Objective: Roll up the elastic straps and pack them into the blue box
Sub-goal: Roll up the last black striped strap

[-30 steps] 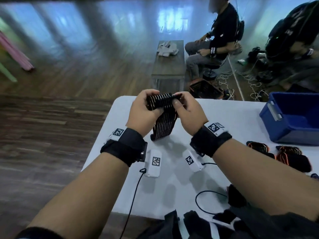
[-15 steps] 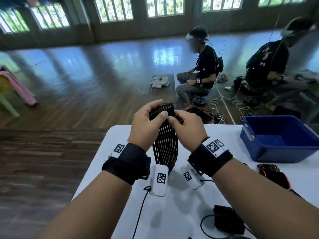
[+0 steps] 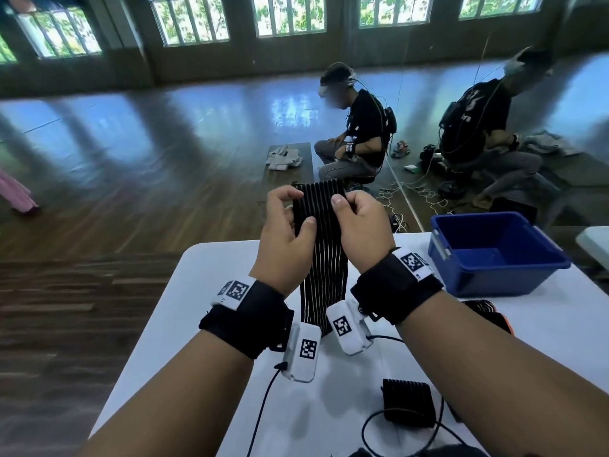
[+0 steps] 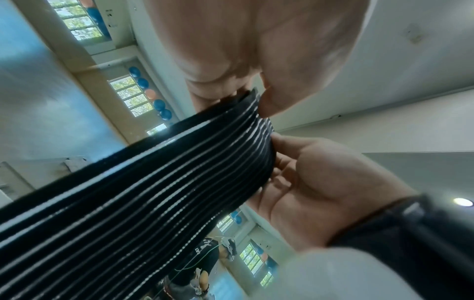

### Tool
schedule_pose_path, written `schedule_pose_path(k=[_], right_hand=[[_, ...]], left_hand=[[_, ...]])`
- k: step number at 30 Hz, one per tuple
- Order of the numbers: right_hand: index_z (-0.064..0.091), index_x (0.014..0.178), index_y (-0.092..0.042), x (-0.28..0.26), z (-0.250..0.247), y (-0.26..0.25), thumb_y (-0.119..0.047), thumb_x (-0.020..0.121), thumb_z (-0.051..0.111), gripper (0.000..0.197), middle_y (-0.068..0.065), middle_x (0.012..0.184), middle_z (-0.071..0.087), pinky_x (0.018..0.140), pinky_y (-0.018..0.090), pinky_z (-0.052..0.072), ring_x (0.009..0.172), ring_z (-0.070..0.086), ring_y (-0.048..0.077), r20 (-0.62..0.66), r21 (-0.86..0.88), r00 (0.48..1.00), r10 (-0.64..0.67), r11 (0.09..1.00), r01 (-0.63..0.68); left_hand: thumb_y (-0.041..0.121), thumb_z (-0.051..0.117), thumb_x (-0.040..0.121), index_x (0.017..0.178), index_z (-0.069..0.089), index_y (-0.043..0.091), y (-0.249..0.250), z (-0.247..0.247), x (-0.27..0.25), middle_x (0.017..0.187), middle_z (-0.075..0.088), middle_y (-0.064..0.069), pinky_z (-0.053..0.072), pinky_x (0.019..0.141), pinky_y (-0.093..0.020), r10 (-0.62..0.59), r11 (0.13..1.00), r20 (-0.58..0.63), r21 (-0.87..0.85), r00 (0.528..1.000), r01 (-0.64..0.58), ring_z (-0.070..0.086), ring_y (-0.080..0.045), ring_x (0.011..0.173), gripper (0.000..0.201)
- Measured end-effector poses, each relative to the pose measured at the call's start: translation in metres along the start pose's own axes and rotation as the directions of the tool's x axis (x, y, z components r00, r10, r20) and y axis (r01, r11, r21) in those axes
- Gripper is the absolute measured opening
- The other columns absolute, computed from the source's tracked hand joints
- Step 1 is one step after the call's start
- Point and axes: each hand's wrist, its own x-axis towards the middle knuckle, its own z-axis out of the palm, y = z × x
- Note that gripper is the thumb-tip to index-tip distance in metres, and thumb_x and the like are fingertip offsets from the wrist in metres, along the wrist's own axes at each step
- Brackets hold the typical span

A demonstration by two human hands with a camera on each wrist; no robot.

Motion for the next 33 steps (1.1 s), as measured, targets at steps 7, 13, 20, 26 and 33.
schedule_pose_path(k=[7, 13, 20, 26, 33], right_hand=[[0.048, 0.101, -0.024, -0.001, -0.003, -0.01, -0.027, 0.085, 0.063, 0.022, 0.009, 0.091, 0.064, 0.081, 0.045, 0.055, 0.082, 0.064, 0.023, -0.075, 0.195, 0.991, 0.113, 0.976, -0.097], [0.065, 0.091, -0.023, -0.025, -0.007, 0.004, 0.002, 0.079, 0.066, 0.028, -0.006, 0.093, 0.066, 0.082, 0.035, 0.054, 0.087, 0.064, 0.012, 0.231, 0.163, 0.969, -0.092, 0.985, 0.054], [0.075, 0.096, -0.025, -0.065, 0.009, 0.045, 0.01, 0.072, 0.073, 0.042, 0.003, 0.1, 0.075, 0.088, 0.039, 0.057, 0.093, 0.07, 0.022, 0.571, 0.081, 0.812, 0.115, 0.977, -0.196], [0.071, 0.108, -0.025, -0.135, 0.024, 0.107, 0.016, 0.07, 0.071, 0.056, 0.002, 0.098, 0.073, 0.079, 0.031, 0.058, 0.084, 0.069, 0.01, 0.698, -0.109, 0.587, 0.411, 0.87, -0.48], [0.07, 0.108, -0.015, -0.175, 0.024, 0.129, 0.005, 0.072, 0.073, 0.041, 0.008, 0.092, 0.072, 0.072, 0.033, 0.056, 0.079, 0.069, 0.019, 0.652, -0.073, 0.509, 0.562, 0.715, -0.695]], left_hand=[[-0.004, 0.058, 0.088, 0.109, 0.064, 0.02, 0.007, 0.002, 0.014, 0.103, 0.068, 0.01, 0.051, 0.086, -0.019, 0.047, 0.995, 0.028, 0.087, 0.998, -0.05, 0.064, -0.001, 0.096, 0.032], [-0.002, 0.06, 0.077, 0.115, 0.065, 0.02, 0.007, -0.008, 0.025, 0.115, 0.07, -0.009, 0.057, 0.092, -0.044, -0.091, 0.98, -0.021, -0.181, 0.996, 0.086, 0.069, -0.022, 0.105, 0.044], [-0.024, 0.052, 0.082, 0.112, 0.064, 0.016, 0.007, -0.027, 0.053, 0.106, 0.068, -0.009, 0.058, 0.085, -0.043, -0.173, 0.933, -0.001, -0.321, 0.985, 0.164, 0.066, -0.019, 0.092, 0.052], [-0.025, 0.054, 0.08, 0.105, 0.066, 0.021, -0.042, -0.047, 0.083, 0.106, 0.069, -0.009, 0.062, 0.077, -0.041, -0.317, 0.935, -0.04, -0.183, 0.948, 0.305, 0.07, -0.019, 0.085, 0.054], [-0.02, 0.062, 0.076, 0.099, 0.067, 0.022, -0.136, -0.06, 0.093, 0.11, 0.071, -0.011, 0.061, 0.08, -0.04, -0.46, 0.882, -0.084, 0.072, 0.884, 0.466, 0.07, -0.022, 0.087, 0.048]])
